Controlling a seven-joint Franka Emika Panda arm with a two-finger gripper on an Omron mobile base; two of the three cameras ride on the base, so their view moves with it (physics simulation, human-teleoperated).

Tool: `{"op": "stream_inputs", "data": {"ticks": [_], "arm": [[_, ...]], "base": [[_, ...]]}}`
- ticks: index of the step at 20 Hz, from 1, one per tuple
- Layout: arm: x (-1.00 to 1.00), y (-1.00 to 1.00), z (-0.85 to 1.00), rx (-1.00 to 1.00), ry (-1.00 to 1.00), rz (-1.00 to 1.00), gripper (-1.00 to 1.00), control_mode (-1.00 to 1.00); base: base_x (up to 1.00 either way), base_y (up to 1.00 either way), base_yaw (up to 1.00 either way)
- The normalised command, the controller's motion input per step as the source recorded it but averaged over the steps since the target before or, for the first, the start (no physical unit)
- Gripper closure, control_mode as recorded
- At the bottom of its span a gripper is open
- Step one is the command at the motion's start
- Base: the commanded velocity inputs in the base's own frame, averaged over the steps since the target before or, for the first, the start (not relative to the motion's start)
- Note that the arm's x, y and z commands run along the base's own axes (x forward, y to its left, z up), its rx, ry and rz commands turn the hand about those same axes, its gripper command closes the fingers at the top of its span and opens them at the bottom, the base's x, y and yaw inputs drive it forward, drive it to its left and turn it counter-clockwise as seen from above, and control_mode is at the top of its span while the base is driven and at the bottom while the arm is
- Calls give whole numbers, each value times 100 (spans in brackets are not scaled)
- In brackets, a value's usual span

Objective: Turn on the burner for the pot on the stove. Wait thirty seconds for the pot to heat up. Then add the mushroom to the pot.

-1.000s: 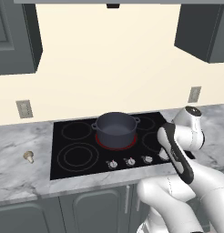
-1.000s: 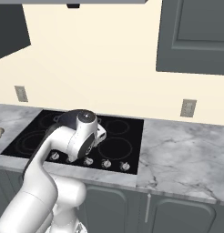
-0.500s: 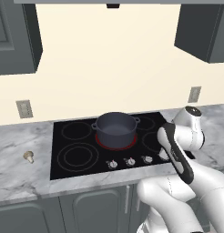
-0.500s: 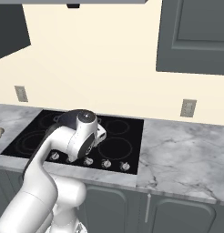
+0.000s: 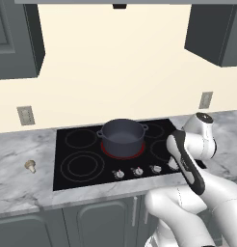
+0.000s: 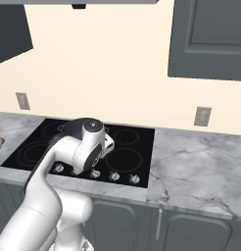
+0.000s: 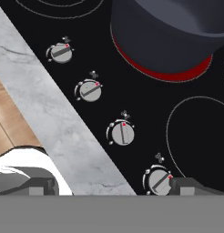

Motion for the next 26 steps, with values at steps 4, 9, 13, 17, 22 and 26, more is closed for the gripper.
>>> {"op": "stream_inputs", "data": {"ticks": [4, 9, 13, 17, 22, 26], "arm": [[0, 0, 0, 0, 0, 0, -100, -100], [0, 0, 0, 0, 0, 0, -100, -100], [0, 0, 0, 0, 0, 0, -100, -100], [0, 0, 0, 0, 0, 0, -100, -100], [0, 0, 0, 0, 0, 0, -100, -100], [0, 0, 0, 0, 0, 0, -100, -100]], "base": [[0, 0, 0], [0, 0, 0], [0, 0, 0], [0, 0, 0], [0, 0, 0], [0, 0, 0]]}}
